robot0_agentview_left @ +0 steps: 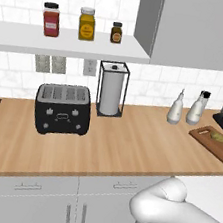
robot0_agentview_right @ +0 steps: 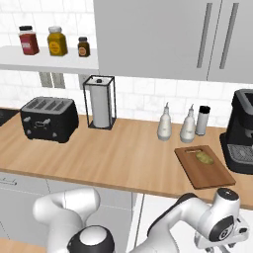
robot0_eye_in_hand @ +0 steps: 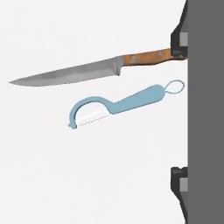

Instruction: Place the appropriate cutting tool for cutting the potato skin on the cutting board.

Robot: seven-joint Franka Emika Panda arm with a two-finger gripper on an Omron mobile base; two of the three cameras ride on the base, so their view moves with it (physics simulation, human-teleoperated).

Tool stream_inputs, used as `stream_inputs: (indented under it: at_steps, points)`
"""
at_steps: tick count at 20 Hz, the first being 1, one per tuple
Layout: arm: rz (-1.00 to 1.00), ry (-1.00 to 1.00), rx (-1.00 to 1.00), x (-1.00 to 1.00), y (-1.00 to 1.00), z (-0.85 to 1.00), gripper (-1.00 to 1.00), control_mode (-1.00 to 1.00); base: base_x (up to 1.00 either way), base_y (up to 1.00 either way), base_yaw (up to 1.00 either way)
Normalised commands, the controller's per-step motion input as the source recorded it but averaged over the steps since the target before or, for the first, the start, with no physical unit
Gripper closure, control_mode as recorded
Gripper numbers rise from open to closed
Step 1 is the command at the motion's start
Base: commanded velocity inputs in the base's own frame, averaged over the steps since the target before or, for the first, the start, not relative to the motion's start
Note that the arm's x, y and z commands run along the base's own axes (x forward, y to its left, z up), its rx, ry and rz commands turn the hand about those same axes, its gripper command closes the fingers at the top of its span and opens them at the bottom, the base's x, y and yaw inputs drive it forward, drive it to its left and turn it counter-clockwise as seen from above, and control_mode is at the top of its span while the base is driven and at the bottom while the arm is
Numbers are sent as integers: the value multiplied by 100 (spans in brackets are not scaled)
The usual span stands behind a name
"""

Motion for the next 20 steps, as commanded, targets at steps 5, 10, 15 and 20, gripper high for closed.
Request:
stream_inputs:
  at_steps: [5, 10, 15, 20]
  points:
    - [4, 0, 0, 2, -8, -29, -100, -100, 0, 0, 0]
    - [0, 0, 0, 8, 0, -12, -100, -100, 0, 0, 0]
    - [0, 0, 3, 15, 2, -6, -100, -100, 0, 0, 0]
    - [0, 1, 2, 1, 0, -37, -100, -100, 0, 0, 0]
